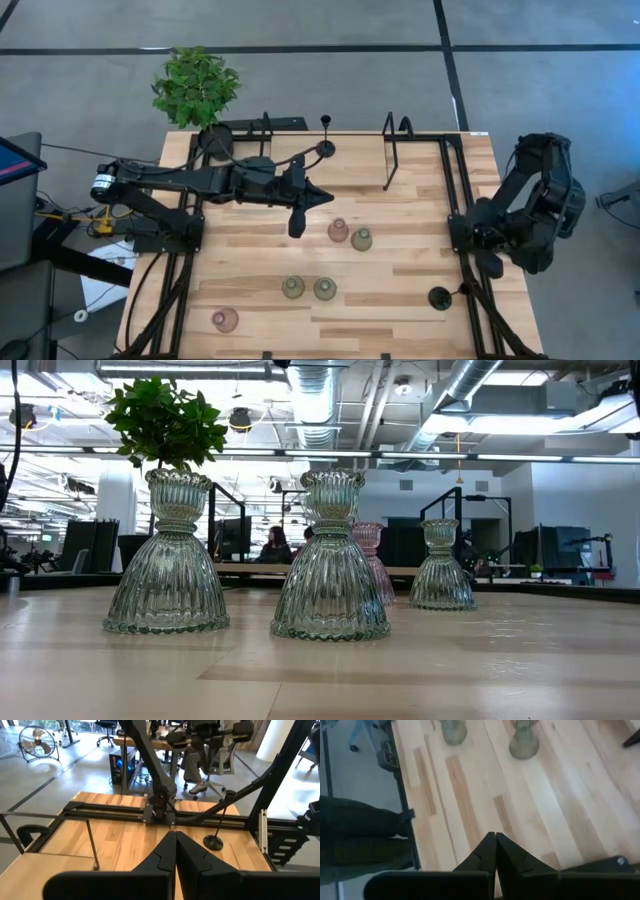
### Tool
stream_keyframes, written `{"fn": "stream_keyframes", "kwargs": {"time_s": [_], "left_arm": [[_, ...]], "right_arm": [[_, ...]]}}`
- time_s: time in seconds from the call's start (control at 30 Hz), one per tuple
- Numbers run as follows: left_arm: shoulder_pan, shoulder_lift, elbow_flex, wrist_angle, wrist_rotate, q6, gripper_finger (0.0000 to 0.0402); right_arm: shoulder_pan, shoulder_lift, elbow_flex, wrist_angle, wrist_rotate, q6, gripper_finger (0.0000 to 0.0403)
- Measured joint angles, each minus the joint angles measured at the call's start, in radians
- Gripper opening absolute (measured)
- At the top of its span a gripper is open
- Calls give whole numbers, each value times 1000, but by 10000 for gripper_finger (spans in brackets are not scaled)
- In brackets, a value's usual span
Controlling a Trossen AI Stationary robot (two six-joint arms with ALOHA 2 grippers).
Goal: Pick & Place candle stick holders
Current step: Put the black candle holder on the shelf aligned with the black candle holder
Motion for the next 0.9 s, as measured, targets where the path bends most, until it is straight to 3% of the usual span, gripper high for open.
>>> {"fn": "stream_keyframes", "kwargs": {"time_s": [0.3, 0.6, 0.9], "left_arm": [[0, 0, 0, -1, 0, -37, 5], [0, 0, 0, 0, -9, -53, 5], [-7, 0, 0, 3, -26, -53, 5]], "right_arm": [[162, 9, -26, -1, -50, 104, 0], [344, 120, -34, 0, -171, 268, 0], [355, 315, -35, 22, -174, 330, 0]]}}
